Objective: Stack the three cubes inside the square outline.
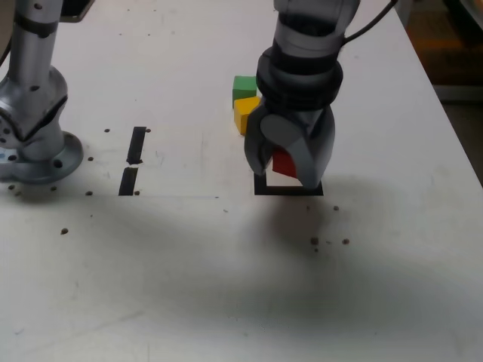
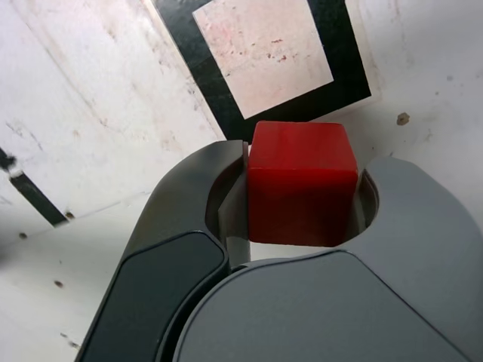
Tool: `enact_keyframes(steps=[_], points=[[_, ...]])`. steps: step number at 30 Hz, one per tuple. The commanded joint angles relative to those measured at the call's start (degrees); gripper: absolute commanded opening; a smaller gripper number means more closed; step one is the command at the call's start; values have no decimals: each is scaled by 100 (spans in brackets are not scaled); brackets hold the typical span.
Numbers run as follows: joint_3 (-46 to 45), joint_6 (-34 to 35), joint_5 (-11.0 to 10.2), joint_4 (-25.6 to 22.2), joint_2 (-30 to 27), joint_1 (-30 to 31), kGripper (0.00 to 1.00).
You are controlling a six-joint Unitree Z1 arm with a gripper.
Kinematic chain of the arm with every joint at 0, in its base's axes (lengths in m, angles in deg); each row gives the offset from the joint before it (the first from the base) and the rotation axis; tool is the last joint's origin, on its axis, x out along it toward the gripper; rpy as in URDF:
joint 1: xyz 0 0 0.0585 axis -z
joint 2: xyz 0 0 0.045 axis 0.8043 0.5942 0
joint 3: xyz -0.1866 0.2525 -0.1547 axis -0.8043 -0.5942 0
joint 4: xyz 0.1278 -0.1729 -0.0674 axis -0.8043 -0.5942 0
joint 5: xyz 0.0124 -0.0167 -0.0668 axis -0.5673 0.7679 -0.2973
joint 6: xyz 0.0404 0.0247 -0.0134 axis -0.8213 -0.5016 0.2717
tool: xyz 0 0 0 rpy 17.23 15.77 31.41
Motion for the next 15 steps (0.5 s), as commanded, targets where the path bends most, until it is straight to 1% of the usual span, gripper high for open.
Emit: enact_keyframes(steps=[1,7,9,15], points=[[123,402,33,9,-81,-66,10],[87,1351,102,134,-81,-218,10],[0,1566,103,209,-74,-270,10],[-242,1903,102,400,-66,-452,10]])
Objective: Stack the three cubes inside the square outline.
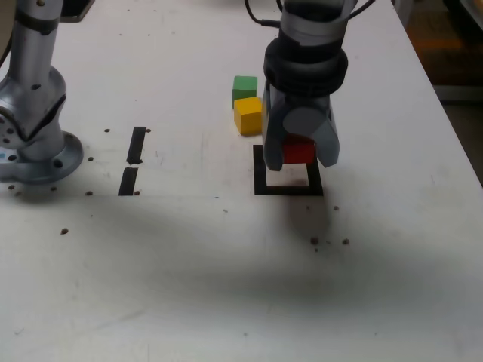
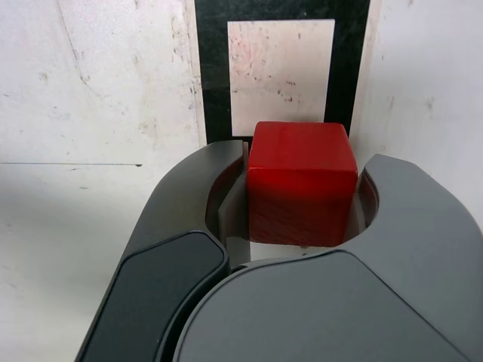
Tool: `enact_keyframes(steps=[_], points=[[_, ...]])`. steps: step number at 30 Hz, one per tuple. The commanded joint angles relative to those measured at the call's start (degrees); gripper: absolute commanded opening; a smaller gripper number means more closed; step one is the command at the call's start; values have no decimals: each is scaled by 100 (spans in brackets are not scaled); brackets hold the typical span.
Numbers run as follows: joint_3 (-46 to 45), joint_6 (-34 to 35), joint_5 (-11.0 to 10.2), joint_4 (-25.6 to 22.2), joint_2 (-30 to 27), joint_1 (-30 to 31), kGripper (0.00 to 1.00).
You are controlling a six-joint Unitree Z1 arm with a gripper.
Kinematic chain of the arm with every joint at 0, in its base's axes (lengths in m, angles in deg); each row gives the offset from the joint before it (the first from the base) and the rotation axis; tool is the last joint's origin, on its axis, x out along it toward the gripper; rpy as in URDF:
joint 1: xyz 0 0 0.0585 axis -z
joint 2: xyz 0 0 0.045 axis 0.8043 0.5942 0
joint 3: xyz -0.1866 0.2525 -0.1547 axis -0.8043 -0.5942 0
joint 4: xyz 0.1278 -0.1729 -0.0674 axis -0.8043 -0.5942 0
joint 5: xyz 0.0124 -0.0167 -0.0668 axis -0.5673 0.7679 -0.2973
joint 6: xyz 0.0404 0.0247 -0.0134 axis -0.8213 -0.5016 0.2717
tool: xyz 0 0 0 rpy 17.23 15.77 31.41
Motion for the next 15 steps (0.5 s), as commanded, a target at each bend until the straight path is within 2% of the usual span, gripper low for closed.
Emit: enact_keyframes(steps=[1,9,15], points=[[-54,28,-9,62,-10,-77,10],[-385,29,-40,389,49,-320,11],[-535,-41,42,507,120,-433,15]])
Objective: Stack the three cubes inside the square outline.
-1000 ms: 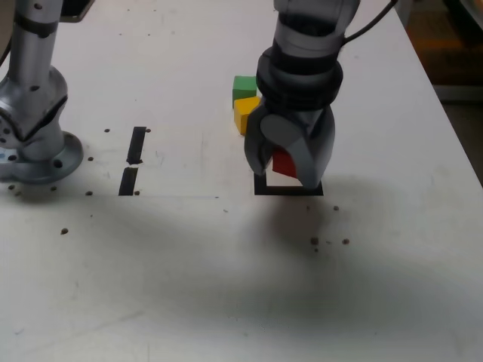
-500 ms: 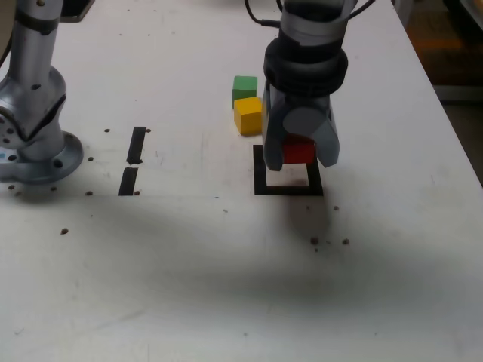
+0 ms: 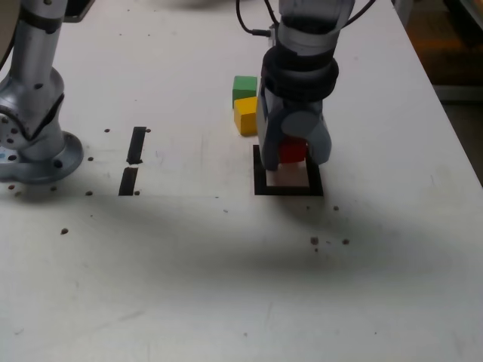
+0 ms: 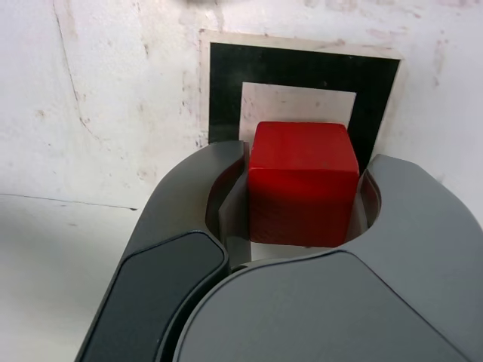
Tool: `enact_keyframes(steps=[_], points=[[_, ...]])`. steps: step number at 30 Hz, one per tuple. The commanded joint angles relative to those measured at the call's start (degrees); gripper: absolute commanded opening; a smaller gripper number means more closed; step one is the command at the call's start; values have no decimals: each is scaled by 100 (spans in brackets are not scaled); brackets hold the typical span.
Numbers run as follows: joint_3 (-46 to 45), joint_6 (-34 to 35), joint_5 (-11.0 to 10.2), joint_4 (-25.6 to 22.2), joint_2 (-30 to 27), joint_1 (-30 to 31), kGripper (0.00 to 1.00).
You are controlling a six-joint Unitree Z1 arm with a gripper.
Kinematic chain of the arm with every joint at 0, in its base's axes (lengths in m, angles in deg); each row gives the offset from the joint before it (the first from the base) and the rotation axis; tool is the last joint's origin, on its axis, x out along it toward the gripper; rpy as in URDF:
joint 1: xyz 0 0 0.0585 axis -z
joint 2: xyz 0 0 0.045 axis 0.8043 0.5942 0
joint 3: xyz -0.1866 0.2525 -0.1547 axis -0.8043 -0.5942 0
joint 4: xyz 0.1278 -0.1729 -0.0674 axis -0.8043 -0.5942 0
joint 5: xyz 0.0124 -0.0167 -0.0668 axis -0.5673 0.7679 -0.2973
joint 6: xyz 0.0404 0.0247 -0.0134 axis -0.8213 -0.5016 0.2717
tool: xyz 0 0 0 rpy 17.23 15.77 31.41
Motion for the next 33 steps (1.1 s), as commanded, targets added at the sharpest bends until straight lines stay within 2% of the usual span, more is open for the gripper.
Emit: enact_keyframes(steps=[1,15,25,33], points=[[-8,-28,25,38,34,-10,16],[-309,-110,214,407,138,-11,23],[-425,-293,423,522,137,-11,54],[-449,-486,431,641,116,-11,76]])
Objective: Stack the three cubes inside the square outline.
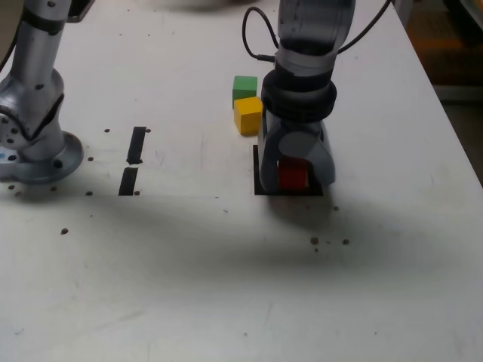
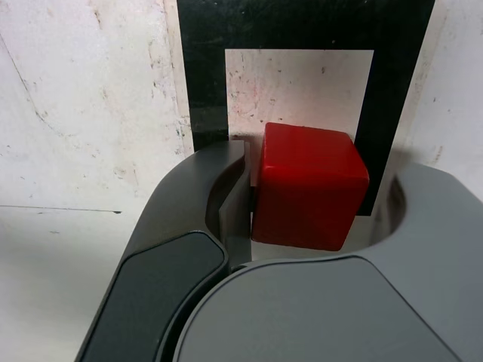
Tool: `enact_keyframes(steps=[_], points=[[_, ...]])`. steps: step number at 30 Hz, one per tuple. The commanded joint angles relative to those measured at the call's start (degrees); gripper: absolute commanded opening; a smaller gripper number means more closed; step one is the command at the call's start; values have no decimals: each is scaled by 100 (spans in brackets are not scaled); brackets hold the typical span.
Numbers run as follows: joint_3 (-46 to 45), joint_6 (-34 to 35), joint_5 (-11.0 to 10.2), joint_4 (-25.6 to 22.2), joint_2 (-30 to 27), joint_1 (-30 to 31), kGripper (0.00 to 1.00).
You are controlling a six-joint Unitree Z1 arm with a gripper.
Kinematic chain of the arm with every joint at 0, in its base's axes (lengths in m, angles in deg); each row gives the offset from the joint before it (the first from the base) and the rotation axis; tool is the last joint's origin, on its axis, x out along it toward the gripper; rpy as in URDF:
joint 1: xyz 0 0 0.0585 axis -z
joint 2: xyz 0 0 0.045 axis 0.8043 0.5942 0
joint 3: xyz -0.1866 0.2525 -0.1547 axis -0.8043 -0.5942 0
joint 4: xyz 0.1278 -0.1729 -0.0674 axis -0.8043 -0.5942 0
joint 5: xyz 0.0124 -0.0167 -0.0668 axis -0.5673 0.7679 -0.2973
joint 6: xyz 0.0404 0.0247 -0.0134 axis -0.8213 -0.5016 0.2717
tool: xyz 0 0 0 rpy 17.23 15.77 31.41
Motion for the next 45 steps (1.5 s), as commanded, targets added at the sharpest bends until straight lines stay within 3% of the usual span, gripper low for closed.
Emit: enact_keyframes(steps=[1,8,15,19,23,30,38,45], points=[[-18,-59,-13,5,-17,-8,79],[19,-510,-226,-108,-142,-8,97],[153,-434,-850,-704,-664,-21,100],[171,-362,-1044,-1130,-999,-132,100],[11,-347,-1055,-1342,-1245,-350,100],[-342,-224,-954,-1114,-1344,-710,100],[-432,-350,-1031,-838,-1117,-1182,100],[-470,-643,-887,-736,-832,-1667,99]])
